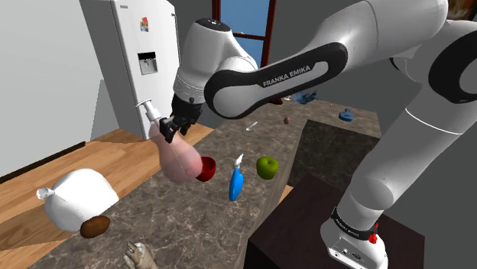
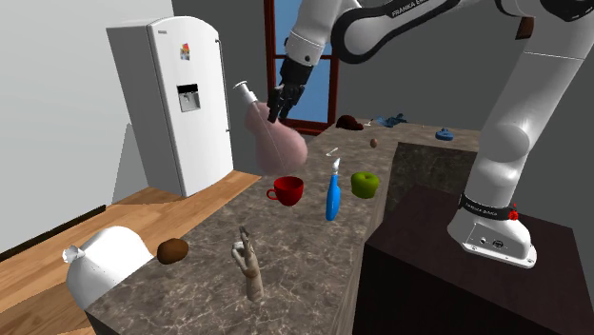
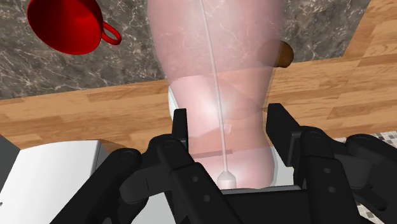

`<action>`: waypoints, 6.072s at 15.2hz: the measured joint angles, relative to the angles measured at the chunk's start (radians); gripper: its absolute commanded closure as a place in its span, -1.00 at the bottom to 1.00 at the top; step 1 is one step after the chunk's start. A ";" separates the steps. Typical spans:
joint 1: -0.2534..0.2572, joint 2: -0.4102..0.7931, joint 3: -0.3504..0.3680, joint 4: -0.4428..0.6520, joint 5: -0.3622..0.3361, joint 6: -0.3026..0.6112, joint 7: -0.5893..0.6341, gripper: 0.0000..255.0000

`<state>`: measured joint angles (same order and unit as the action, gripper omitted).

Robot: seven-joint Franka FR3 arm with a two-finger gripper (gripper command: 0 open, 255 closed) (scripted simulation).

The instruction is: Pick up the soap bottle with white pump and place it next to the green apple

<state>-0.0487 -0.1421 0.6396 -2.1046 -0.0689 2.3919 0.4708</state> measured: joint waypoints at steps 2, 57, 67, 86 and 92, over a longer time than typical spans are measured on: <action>0.002 -0.011 -0.005 0.020 0.012 -0.028 -0.011 1.00; -0.244 0.174 -0.541 0.264 0.307 -0.154 -0.953 1.00; -0.241 0.199 -0.536 0.160 0.328 -0.027 -0.983 1.00; -0.237 0.303 -0.523 0.030 0.387 0.203 -1.061 1.00; -0.240 0.344 -0.515 0.001 0.413 0.272 -1.093 1.00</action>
<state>-0.2887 0.2021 0.1245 -2.1040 0.3440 2.6638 -0.6226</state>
